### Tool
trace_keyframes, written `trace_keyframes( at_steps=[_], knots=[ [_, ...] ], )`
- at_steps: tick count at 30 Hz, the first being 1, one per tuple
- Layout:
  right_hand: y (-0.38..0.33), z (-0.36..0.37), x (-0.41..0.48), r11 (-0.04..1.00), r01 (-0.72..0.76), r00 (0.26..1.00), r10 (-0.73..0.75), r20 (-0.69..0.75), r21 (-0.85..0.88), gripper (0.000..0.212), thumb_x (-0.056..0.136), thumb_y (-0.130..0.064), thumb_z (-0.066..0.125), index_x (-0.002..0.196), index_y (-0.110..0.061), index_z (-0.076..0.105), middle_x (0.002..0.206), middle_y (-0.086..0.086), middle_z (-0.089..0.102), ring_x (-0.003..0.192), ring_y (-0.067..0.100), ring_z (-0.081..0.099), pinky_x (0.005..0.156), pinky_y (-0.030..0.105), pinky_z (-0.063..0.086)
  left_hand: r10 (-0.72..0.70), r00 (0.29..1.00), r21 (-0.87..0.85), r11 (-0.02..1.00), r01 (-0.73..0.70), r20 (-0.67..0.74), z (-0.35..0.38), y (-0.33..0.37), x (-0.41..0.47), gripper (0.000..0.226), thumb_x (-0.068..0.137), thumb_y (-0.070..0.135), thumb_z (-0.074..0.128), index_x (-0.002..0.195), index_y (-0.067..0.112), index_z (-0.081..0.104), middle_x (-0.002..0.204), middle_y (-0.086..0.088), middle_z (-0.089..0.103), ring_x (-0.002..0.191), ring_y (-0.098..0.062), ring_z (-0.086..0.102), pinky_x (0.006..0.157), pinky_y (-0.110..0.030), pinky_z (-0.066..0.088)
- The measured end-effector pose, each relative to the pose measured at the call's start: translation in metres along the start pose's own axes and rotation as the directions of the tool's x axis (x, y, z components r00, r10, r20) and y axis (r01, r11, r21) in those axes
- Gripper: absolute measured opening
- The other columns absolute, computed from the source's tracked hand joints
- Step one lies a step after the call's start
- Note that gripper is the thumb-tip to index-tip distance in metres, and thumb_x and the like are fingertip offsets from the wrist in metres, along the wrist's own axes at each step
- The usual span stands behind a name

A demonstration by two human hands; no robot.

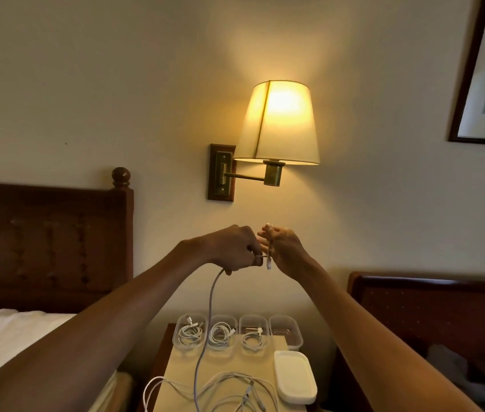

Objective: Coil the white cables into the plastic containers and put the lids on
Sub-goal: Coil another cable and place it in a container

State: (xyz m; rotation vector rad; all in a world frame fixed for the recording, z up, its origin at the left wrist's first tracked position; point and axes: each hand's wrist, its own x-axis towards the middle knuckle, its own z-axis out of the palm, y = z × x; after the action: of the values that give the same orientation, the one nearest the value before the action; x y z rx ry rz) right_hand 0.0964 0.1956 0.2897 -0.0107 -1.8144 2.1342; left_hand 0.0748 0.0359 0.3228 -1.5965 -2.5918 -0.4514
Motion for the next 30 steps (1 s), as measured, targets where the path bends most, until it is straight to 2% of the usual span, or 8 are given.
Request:
trace_keyframes(
  at_steps=[3, 6, 9, 13, 18, 23, 26, 30],
  knots=[
    [0.005, -0.002, -0.008, 0.984, -0.026, 0.985, 0.055, 0.162, -0.174, 0.028, 0.105, -0.014, 0.037, 0.101, 0.003, 0.058, 0.094, 0.015, 0.062, 0.08, 0.019, 0.066, 0.073, 0.024, 0.055, 0.035, 0.996, -0.023, 0.999, -0.037, -0.084, -0.014, -0.001, 0.001, 0.015, 0.093, 0.019, 0.065, 0.098, 0.013, 0.077, 0.08, 0.005, 0.069, 0.069, -0.01, 0.062, 0.062, -0.017, 0.045],
    [0.013, -0.001, -0.011, 0.967, -0.128, 0.943, 0.187, 0.275, -0.221, 0.037, 0.105, -0.018, 0.033, 0.116, 0.009, 0.056, 0.101, 0.02, 0.07, 0.078, 0.025, 0.071, 0.073, 0.028, 0.058, 0.011, 0.994, -0.037, 0.999, -0.015, -0.107, -0.029, -0.006, 0.005, 0.013, 0.09, 0.023, 0.071, 0.098, 0.014, 0.077, 0.079, 0.011, 0.068, 0.063, -0.001, 0.062, 0.056, -0.011, 0.043],
    [0.017, 0.002, -0.014, 0.933, -0.134, 0.932, 0.234, 0.277, -0.335, 0.053, 0.107, -0.025, 0.025, 0.116, 0.015, 0.058, 0.089, 0.017, 0.073, 0.056, 0.017, 0.057, 0.051, 0.02, 0.045, -0.01, 0.987, -0.054, 0.999, 0.001, -0.158, -0.039, -0.017, 0.011, 0.016, 0.087, 0.027, 0.075, 0.098, 0.016, 0.077, 0.084, 0.007, 0.071, 0.06, 0.003, 0.06, 0.051, -0.011, 0.041],
    [0.019, 0.003, -0.009, 0.968, -0.178, 0.907, 0.231, 0.352, -0.176, 0.074, 0.104, -0.049, 0.016, 0.097, 0.001, 0.071, 0.075, 0.015, 0.059, 0.048, 0.012, 0.032, 0.043, 0.019, 0.026, -0.005, 0.967, -0.047, 0.999, -0.007, -0.256, -0.035, -0.035, 0.02, 0.014, 0.086, 0.026, 0.075, 0.096, 0.017, 0.079, 0.089, 0.006, 0.071, 0.083, -0.006, 0.061, 0.068, -0.022, 0.042],
    [0.011, -0.003, -0.008, 0.964, -0.261, 0.842, 0.249, 0.478, -0.042, 0.066, 0.105, -0.043, 0.02, 0.102, -0.001, 0.071, 0.055, -0.001, 0.031, 0.044, 0.009, 0.021, 0.04, 0.017, 0.025, -0.078, 0.897, -0.16, 0.987, 0.009, -0.435, -0.018, -0.066, 0.023, 0.014, 0.088, 0.024, 0.072, 0.099, 0.017, 0.077, 0.096, 0.004, 0.072, 0.085, -0.006, 0.06, 0.069, -0.023, 0.043],
    [-0.003, -0.007, -0.002, 0.961, -0.207, 0.934, 0.14, 0.328, 0.182, 0.042, 0.106, -0.027, 0.03, 0.117, 0.002, 0.059, 0.067, 0.001, 0.047, 0.047, 0.008, 0.031, 0.043, 0.015, 0.033, -0.196, 0.879, -0.253, 0.963, 0.089, -0.435, 0.016, -0.085, 0.02, 0.02, 0.099, 0.013, 0.057, 0.106, 0.014, 0.075, 0.083, 0.009, 0.064, 0.073, -0.005, 0.055, 0.062, -0.018, 0.039],
    [-0.011, -0.008, 0.002, 0.961, -0.154, 0.946, 0.076, 0.316, 0.229, 0.042, 0.106, -0.027, 0.032, 0.122, 0.002, 0.056, 0.086, 0.006, 0.066, 0.052, 0.007, 0.045, 0.051, 0.014, 0.04, -0.294, 0.917, -0.368, 0.911, 0.183, -0.271, 0.036, -0.083, 0.023, 0.022, 0.101, 0.014, 0.05, 0.101, 0.02, 0.072, 0.078, 0.004, 0.06, 0.062, -0.009, 0.052, 0.055, -0.019, 0.042],
    [-0.016, -0.006, 0.011, 0.972, -0.094, 0.951, 0.024, 0.308, 0.216, 0.044, 0.106, -0.03, 0.03, 0.129, 0.002, 0.05, 0.129, 0.017, 0.063, 0.102, 0.021, 0.069, 0.085, 0.025, 0.053, -0.293, 0.955, -0.503, 0.832, 0.233, -0.043, 0.053, -0.063, 0.029, 0.022, 0.104, 0.029, 0.046, 0.112, 0.022, 0.065, 0.073, -0.009, 0.059, 0.059, -0.016, 0.053, 0.05, -0.03, 0.049]
  ],
)
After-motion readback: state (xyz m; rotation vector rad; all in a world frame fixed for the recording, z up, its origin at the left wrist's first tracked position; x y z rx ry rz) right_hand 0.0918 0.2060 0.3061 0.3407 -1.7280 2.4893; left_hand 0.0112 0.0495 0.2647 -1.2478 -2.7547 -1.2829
